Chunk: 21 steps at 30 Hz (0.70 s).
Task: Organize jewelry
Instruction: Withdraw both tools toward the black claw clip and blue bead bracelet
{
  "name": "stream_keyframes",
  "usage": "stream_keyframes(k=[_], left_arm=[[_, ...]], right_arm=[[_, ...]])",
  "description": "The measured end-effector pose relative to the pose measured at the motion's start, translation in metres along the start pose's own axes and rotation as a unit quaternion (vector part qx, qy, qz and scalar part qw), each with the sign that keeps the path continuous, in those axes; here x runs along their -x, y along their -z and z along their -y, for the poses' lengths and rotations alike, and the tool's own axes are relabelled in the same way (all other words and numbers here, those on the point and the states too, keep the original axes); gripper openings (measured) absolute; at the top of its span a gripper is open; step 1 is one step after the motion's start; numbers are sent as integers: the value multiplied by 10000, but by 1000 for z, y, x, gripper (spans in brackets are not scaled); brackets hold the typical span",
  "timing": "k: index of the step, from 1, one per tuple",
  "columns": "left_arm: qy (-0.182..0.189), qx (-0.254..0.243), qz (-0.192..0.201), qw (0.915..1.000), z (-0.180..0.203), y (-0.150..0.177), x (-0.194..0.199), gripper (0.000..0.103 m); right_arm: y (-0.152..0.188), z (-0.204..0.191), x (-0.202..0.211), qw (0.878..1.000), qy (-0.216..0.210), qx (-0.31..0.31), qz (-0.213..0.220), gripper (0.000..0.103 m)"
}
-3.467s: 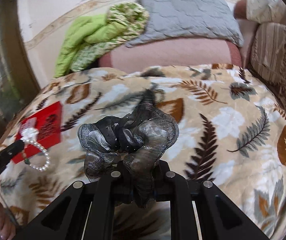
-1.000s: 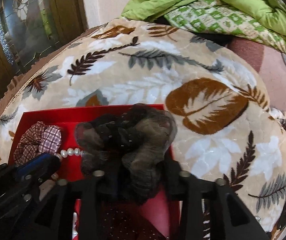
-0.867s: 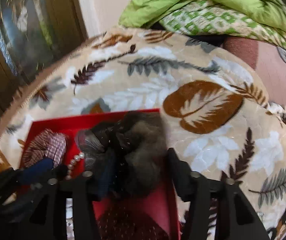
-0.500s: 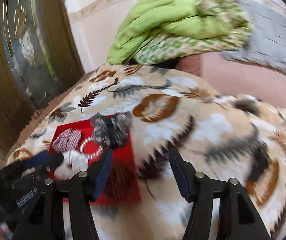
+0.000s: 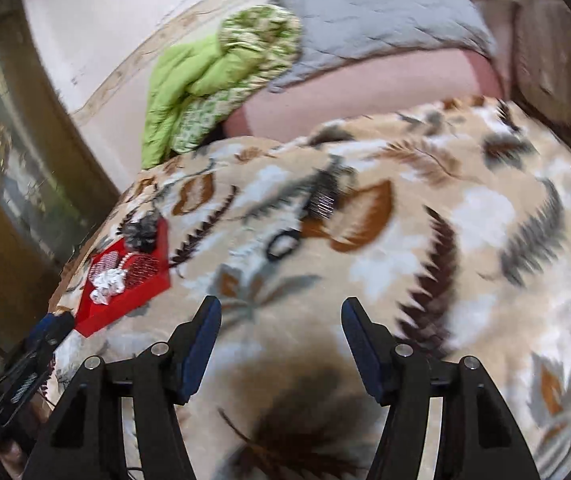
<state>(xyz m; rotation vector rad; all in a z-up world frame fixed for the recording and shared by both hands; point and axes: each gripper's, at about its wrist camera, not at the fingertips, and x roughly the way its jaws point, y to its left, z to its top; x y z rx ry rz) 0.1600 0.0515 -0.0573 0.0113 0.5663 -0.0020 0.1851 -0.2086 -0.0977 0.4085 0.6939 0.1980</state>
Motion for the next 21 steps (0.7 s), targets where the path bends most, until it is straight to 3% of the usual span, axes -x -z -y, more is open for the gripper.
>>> stream_keyframes(k=[5,9,21], left_arm=[[62,-167,90,9998,35,-4,25,64],[9,-316,132,9994,54,-9,36,66],[66,-284,-148,9995,53,-20,-2,66]], right_arm=[[1,18,18,9996,14,-192,197,67],[4,16,31,9994,94,24,335,67],[-1,12,22,9995,105,123,255,67]])
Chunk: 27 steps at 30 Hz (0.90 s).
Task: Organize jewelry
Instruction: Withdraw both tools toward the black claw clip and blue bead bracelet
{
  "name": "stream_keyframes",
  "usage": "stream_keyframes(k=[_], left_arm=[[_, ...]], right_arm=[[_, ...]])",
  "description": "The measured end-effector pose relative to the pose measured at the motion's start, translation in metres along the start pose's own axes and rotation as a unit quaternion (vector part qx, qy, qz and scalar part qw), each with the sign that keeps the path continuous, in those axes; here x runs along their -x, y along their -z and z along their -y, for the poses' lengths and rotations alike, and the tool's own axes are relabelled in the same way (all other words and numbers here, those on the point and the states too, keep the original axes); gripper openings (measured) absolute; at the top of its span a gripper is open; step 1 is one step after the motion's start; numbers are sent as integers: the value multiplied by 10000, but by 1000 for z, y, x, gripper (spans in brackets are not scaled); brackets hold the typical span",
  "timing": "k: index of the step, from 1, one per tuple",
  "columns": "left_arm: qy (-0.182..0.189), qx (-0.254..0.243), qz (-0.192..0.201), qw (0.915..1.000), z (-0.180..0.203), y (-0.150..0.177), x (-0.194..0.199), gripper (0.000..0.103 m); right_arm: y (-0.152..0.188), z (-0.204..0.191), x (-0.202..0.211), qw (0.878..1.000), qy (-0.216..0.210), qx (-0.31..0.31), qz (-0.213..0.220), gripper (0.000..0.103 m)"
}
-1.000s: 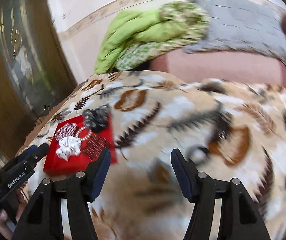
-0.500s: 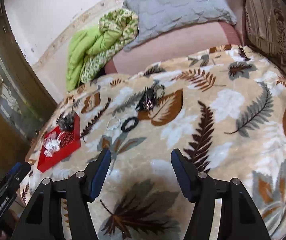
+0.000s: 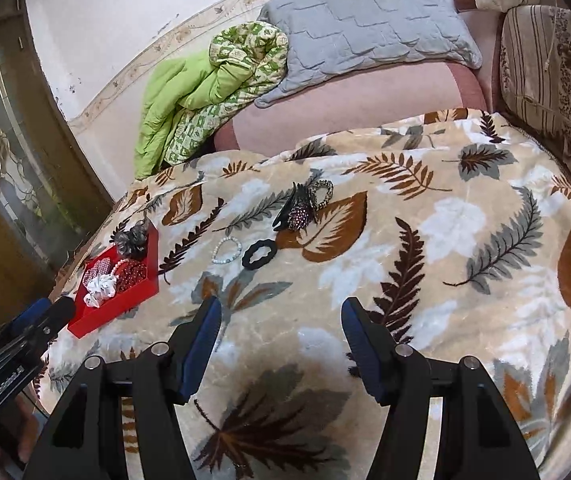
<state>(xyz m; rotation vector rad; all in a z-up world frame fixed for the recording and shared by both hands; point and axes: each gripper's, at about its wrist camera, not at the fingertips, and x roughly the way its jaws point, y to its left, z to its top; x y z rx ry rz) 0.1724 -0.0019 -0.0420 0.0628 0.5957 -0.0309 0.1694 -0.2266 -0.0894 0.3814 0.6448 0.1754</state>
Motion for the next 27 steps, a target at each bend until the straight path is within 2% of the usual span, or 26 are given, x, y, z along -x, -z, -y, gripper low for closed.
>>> stream_keyframes(k=[5,7,11,16,21,24,26,27], left_arm=[[75,138,-68,9999,-6,-4,-23,66],[115,175,-109,9997,-9,-5,-33,66],[154,202,-211,9995,-10,-6,-59,66],[233,111,-306,9992,-9,-19,-98,66],[330,44,-205,9992,-10,-47,-130,66],[346,178,-152,9991,-16,-49,-145,66],[309,337,-345,9984,-22,-44,-158,66],[305,422,-569,9970,-25,-41,-167,66]], right_arm=[[-6,-2,-11,9999,139,20,-33,67],[-11,-2,-19,9997,229,14,-23,71],[-25,-2,-38,9993,364,13,-6,73],[-42,-2,-79,9986,475,85,-202,73],[-73,-6,-131,9967,567,302,-492,76],[-89,-6,-155,9969,515,268,-534,77],[-95,-9,-172,9961,559,395,-560,77],[-98,-10,-181,9955,596,467,-579,77]])
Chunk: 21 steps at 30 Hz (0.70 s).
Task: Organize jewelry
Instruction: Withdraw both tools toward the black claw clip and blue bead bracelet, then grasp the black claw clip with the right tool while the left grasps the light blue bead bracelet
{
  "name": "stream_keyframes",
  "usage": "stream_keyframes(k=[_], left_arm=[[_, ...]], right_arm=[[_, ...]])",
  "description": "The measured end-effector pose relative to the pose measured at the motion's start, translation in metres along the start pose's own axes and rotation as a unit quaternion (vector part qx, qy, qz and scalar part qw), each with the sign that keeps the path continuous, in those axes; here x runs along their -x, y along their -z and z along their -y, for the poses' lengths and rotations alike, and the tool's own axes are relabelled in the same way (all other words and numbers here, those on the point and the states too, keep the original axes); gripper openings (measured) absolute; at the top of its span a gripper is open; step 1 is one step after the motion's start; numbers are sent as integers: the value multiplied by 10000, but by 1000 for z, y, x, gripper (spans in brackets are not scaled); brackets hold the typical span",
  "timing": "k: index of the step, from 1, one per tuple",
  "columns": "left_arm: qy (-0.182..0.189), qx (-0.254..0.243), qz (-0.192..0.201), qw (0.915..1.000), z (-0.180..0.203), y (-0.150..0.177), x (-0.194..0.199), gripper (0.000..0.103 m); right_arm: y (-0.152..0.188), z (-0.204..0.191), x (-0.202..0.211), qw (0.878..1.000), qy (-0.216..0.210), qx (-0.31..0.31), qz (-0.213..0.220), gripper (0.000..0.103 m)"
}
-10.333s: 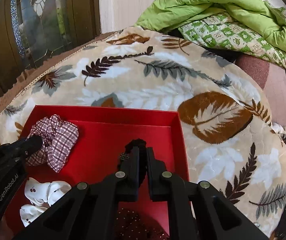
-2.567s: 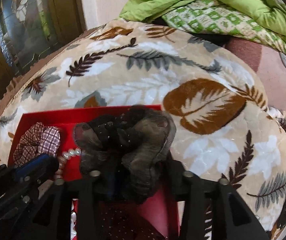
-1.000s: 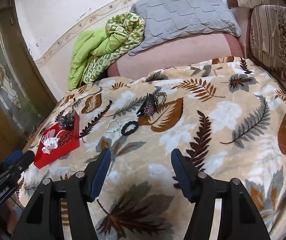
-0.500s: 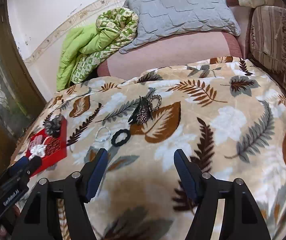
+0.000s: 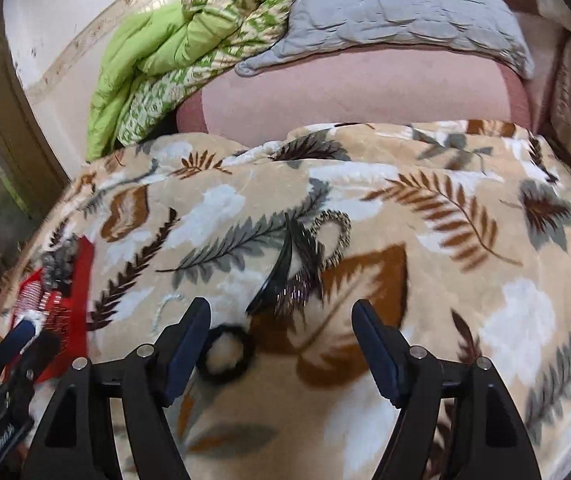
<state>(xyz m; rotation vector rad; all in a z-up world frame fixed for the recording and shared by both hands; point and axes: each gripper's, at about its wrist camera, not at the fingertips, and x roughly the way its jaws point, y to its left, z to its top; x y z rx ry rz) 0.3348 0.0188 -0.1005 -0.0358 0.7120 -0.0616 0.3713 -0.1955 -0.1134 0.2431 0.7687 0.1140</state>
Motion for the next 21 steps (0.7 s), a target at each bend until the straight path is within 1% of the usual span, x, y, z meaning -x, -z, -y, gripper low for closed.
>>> stream_keyframes(k=[2,5,7,8,9,10,11,12,14,15,17,18,19,20,21], left_arm=[[98,103,-217,9997,-5,0,-8,66],[114,155,-291,9994,-9,2,-13,66],[131,172,-362,9991,-9,4,-18,66],[131,161,-385,9990,-8,6,-21,66],[121,140,-397,9990,-6,7,-23,66],[102,93,-425,9990,-4,9,-26,66],[98,72,-444,9989,-4,11,-28,66],[100,62,-456,9989,-3,12,-30,66],[148,59,-498,9986,-2,12,-35,66],[200,87,-561,9982,-2,12,-40,66],[226,118,-558,9981,-2,9,-47,66],[220,111,-646,9976,-1,7,-54,66],[305,108,-767,9965,0,4,-61,65],[400,95,-825,9957,2,2,-65,61],[479,34,-846,9953,5,0,-68,61]], right_arm=[[-9,-1,-18,10000,50,61,-55,77],[-22,1,-50,9994,251,6,-229,76],[-23,1,-63,9990,303,-6,-313,68],[-23,1,-68,9988,370,-12,-330,66],[-22,2,-72,9986,398,-33,-333,61],[-21,3,-75,9985,409,-35,-353,55],[-19,5,-79,9984,419,-25,-381,51],[-18,7,-81,9985,385,-36,-388,45],[-15,9,-83,9984,394,-43,-400,39],[-14,8,-83,9985,371,-49,-393,35],[-13,10,-79,9986,340,-78,-388,34],[-12,11,-77,9987,321,-123,-375,33],[-11,13,-73,9988,283,-180,-359,33],[-10,15,-68,9988,259,-223,-343,33],[-8,16,-62,9989,280,-221,-318,33]])
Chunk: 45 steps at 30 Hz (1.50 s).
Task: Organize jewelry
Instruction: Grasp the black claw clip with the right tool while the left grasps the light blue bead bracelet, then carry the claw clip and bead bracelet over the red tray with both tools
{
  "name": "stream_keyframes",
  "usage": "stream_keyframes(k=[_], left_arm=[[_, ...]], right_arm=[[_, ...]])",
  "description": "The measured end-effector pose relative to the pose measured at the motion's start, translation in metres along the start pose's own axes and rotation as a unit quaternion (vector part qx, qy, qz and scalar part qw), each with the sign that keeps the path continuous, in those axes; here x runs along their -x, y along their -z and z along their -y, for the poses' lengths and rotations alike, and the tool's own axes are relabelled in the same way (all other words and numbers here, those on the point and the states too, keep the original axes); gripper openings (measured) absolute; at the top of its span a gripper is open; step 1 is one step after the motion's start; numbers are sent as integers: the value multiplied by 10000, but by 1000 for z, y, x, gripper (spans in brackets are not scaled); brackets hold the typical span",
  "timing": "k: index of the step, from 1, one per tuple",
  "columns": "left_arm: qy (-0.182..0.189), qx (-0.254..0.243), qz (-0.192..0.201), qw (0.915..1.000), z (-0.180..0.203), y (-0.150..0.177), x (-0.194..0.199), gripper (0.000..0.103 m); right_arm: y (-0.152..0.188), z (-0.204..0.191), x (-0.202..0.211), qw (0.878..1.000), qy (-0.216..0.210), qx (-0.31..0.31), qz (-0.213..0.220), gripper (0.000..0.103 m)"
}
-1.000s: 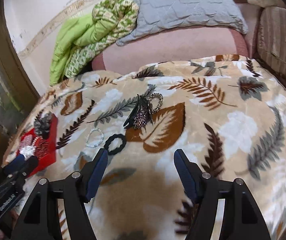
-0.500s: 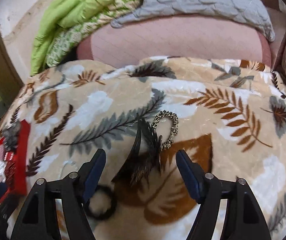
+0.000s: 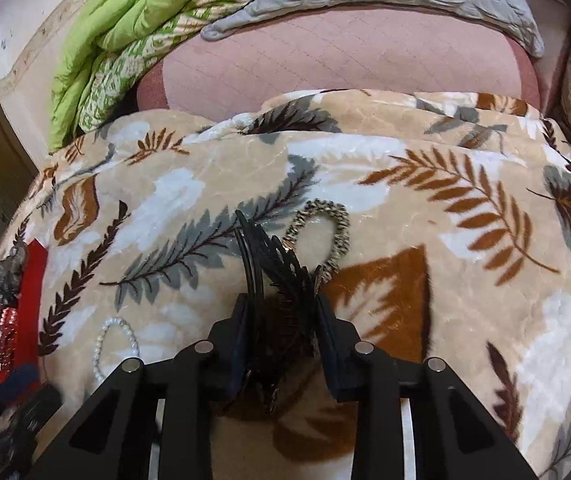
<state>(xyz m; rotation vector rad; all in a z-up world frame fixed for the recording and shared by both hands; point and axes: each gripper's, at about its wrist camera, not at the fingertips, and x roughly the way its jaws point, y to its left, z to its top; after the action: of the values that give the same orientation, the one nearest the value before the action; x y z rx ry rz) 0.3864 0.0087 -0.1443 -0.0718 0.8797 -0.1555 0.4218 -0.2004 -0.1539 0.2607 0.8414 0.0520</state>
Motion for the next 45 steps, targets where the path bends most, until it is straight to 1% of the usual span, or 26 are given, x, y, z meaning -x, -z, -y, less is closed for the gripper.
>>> stream_keyframes(k=[3,4,5,7,8,10,12,14,15,16,17,18,20,24,28,32,35,38,40,43,45], left_arm=[[-91,-371,1,9993,12,-5,-13,56],[-176,-454,-39,9988,16,-7,-19,48],[-192,-434,-125,9988,16,-9,-27,39],[-122,-270,-360,9989,15,-10,-43,34],[-123,-245,-415,9988,14,-8,-47,32],[-195,-425,-233,9986,18,-2,-49,32],[-263,-646,-215,9973,25,1,-50,32],[-248,-722,-227,9968,27,0,-52,24],[-250,-745,-236,9966,27,0,-54,22],[-227,-736,-242,9967,25,-1,-55,18],[-202,-713,-227,9970,24,-2,-54,9],[-166,-678,-211,9973,21,-2,-53,5],[-76,-652,-219,9976,19,-2,-51,5],[-20,-635,-176,9978,17,2,-39,5],[188,-385,-1,9991,8,11,-7,5],[214,-317,163,9991,5,25,25,5],[152,-298,191,9993,1,46,44,5],[163,-139,157,9996,-8,72,66,5],[109,-129,226,9996,-12,87,81,5],[-20,-256,409,9988,-13,101,106,5],[-71,-161,481,9987,-18,108,119,5]], right_arm=[[4,6,18,9999,-31,-79,63,33],[4,7,23,9999,-50,-115,83,33],[4,8,27,9998,-71,-141,100,33],[3,7,31,9998,-83,-132,151,33],[3,5,32,9998,-80,-101,171,33],[4,1,31,9998,-31,-19,197,33],[6,-2,26,9999,-23,26,147,33],[8,-4,21,9999,-14,55,96,33],[9,-5,19,9999,8,84,91,33],[10,-5,19,9999,32,99,99,33],[10,-4,20,9999,36,88,109,33],[9,-4,21,9999,31,77,124,33],[8,-4,25,9998,36,72,168,33],[7,-4,29,9997,2,73,214,33],[10,-6,38,9996,-67,54,264,33],[21,-10,55,9993,-108,86,360,33],[35,-15,73,9988,-162,143,437,33],[55,-21,91,9985,-231,174,469,33],[68,-25,102,9982,-222,224,506,33],[91,-33,124,9976,-246,283,582,33],[104,-39,136,9973,-283,313,606,33]])
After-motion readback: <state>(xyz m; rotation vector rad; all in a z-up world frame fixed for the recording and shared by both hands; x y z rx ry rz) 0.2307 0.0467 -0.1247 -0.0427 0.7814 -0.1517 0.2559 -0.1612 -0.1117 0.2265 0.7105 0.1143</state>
